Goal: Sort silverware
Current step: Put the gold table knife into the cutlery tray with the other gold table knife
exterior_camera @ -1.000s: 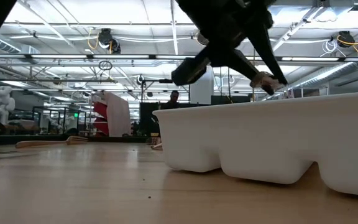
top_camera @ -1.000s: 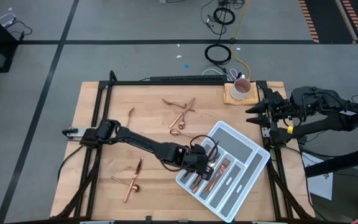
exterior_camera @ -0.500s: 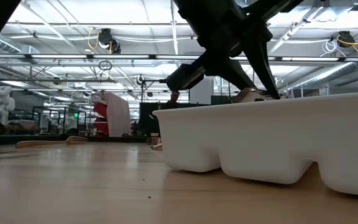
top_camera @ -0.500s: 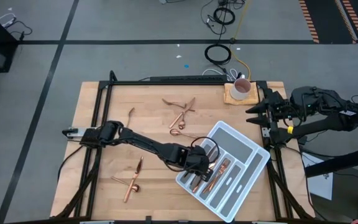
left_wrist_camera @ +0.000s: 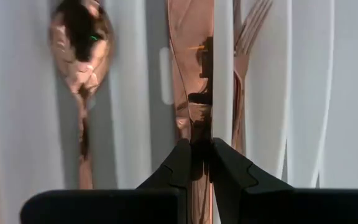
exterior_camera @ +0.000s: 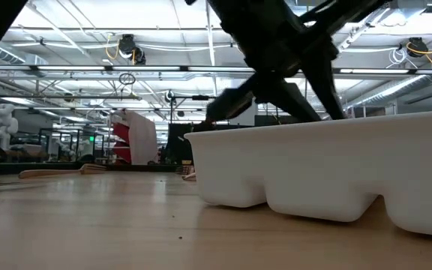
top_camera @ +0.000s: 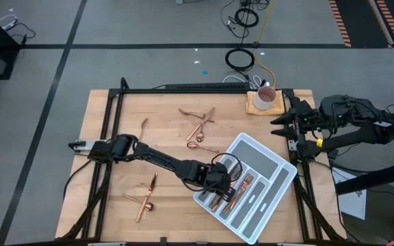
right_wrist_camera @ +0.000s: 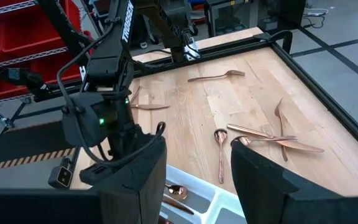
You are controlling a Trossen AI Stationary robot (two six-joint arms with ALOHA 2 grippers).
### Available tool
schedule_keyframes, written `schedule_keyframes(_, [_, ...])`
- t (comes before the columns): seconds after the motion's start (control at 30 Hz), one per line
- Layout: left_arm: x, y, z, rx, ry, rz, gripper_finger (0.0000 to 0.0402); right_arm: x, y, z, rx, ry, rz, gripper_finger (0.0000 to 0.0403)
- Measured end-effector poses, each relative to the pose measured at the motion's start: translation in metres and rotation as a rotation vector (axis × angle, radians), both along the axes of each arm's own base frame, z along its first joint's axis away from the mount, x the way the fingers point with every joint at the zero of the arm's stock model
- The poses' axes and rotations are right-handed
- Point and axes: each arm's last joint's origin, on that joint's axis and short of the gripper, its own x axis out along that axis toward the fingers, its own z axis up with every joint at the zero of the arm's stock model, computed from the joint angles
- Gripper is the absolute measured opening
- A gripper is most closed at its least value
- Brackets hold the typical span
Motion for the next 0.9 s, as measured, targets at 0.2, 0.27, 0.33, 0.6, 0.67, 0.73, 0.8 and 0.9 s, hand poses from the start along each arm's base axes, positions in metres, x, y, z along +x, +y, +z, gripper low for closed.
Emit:
schedule_keyframes(0.2, [0.004,-0.002,-0.012,-0.014,0.003,-0.018,0.0038,0.000,0.000,0.000,-0.009,0.001,0.004,0.0167])
schedule_keyframes(0.27, [0.003,-0.002,-0.014,-0.013,0.016,-0.021,0.0038,0.000,0.000,0.000,-0.010,0.001,0.004,0.0167])
schedule_keyframes(0.33, [0.003,-0.002,-0.014,-0.007,0.015,-0.020,0.0038,0.000,0.000,0.000,-0.012,0.001,0.005,0.0167])
schedule_keyframes(0.6, [0.005,0.002,-0.023,0.004,0.040,-0.028,0.0038,0.000,0.000,0.000,-0.025,0.002,0.011,0.0167])
schedule_keyframes(0.67, [0.007,0.001,-0.028,-0.002,0.032,-0.030,0.0038,0.000,0.000,0.000,-0.025,0.002,0.010,0.0167])
schedule_keyframes(0.73, [0.007,0.001,-0.029,-0.010,0.040,-0.038,0.0038,0.000,0.000,0.000,-0.031,0.006,0.013,0.0167])
schedule_keyframes(0.8, [0.007,0.000,-0.032,-0.010,0.045,-0.039,0.0038,0.000,0.000,-0.001,-0.039,0.009,0.015,0.0167])
schedule_keyframes(0.9, [0.008,0.001,-0.034,-0.018,0.053,-0.044,0.0038,0.000,0.000,-0.001,-0.043,0.010,0.017,0.0167])
